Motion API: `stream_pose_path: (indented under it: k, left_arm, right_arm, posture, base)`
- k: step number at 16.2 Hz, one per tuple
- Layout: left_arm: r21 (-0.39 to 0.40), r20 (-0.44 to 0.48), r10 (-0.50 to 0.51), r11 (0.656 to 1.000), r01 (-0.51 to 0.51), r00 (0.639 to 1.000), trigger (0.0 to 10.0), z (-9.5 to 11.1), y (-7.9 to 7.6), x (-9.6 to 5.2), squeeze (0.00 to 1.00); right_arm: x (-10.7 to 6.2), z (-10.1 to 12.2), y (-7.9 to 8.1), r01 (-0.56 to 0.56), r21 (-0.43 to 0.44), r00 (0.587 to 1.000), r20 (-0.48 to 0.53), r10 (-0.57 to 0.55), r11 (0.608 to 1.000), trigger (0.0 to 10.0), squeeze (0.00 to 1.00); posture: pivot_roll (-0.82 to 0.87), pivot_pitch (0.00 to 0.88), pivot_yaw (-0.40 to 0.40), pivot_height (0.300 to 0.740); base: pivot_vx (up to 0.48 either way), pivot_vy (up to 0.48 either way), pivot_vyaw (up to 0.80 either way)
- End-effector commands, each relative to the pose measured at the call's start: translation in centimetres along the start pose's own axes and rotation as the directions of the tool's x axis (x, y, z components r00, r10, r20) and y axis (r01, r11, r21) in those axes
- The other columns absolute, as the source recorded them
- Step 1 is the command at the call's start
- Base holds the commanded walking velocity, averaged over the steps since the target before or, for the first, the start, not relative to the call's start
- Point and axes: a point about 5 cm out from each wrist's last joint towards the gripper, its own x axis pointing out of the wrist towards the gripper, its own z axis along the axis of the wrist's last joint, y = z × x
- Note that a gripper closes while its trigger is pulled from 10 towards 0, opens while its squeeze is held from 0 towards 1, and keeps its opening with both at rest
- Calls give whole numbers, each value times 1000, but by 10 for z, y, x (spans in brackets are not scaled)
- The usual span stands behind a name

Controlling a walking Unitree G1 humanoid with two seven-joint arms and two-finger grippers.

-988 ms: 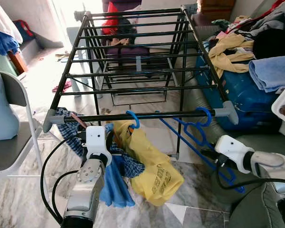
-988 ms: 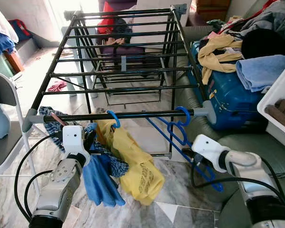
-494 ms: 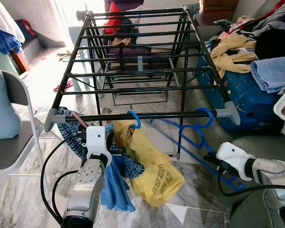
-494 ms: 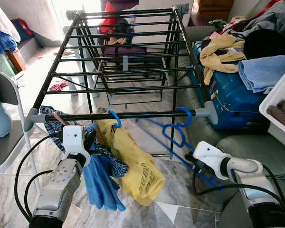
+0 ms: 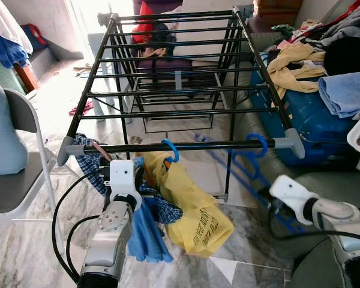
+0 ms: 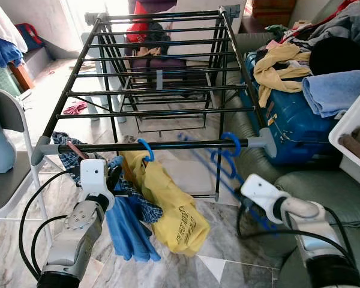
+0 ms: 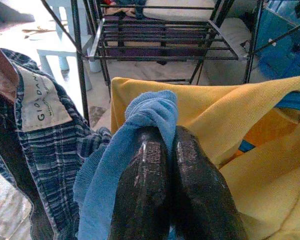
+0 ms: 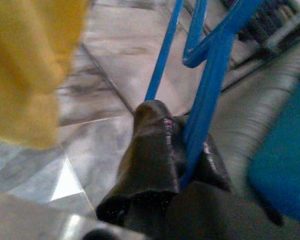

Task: Hang hanger

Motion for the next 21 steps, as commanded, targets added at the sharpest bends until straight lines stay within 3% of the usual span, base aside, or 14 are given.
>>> stream_pose_path:
  k: [1, 3, 4, 7, 8, 9, 10, 11, 14, 17, 21]
  left_arm:
    - [13, -1, 4, 1000, -4, 1000, 10000, 2, 1, 2, 0]
    - [13, -1, 1, 1000, -1, 1000, 10000, 2, 0, 2, 0]
    - [21, -4, -5, 1000, 5, 1000, 10000, 2, -1, 3, 0]
    - [31, -19, -15, 999, 16, 1000, 10000, 0, -5, 5, 0]
    - [31, -27, -9, 999, 10, 1000, 10000, -1, -4, 4, 0]
    - [31, -30, -8, 999, 9, 1000, 10000, -1, -4, 4, 0]
    - [33, -32, -10, 999, 11, 999, 10000, -1, -4, 5, 0]
    - [37, -34, -12, 999, 14, 999, 10000, -1, -4, 6, 0]
    - [44, -33, -24, 999, 25, 999, 10000, 0, -5, 7, 0]
    - [43, -28, -35, 998, 36, 999, 10000, 2, -9, 9, 0]
    - [34, -32, -37, 999, 38, 999, 10000, 0, -10, 6, 0]
  right_arm:
    - [1, 18, -2, 92, 7, 992, 83, -92, 996, 0, 0]
    - [3, 27, 6, 174, 61, 972, 147, -182, 983, 0, 0]
    - [4, 27, 19, 182, 86, 964, 182, -195, 980, 0, 0]
    - [4, 2, 59, 210, 98, 973, 82, -218, 973, 0, 0]
    - [1, 3, 68, 204, 104, 973, 93, -213, 974, 2392, 0]
    - [-3, 5, 73, 214, 98, 969, 107, -224, 972, 3765, 0]
    - [-5, -1, 73, 253, 86, 962, 86, -260, 964, 3569, 0]
    - [-8, -12, 72, 293, 81, 955, 24, -296, 953, 10000, 0]
    - [-9, -21, 70, 310, 81, 950, -3, -311, 947, 10000, 0]
    - [-14, -10, 67, 418, 105, 896, 117, -428, 902, 10000, 0]
    - [-19, 4, 66, 446, 131, 856, 228, -464, 886, 10000, 0]
  posture:
    - [-167, 0, 48, 740]
    - [-167, 0, 48, 740]
    - [-169, 0, 49, 740]
    - [-168, 0, 51, 740]
    - [-169, 0, 52, 740]
    - [-171, 0, 53, 740]
    - [-171, 0, 55, 740]
    - [-171, 0, 59, 740]
    - [-175, 0, 72, 740]
    - [-170, 0, 70, 740]
    - [-168, 0, 66, 740]
  base:
    - [0, 0, 0]
    - [0, 0, 0]
    - [0, 0, 0]
    - [0, 0, 0]
    - [0, 0, 0]
    - [0, 0, 0]
    - [0, 0, 0]
    - [0, 0, 0]
    - [0, 0, 0]
    - [0, 0, 0]
    - [0, 0, 0]
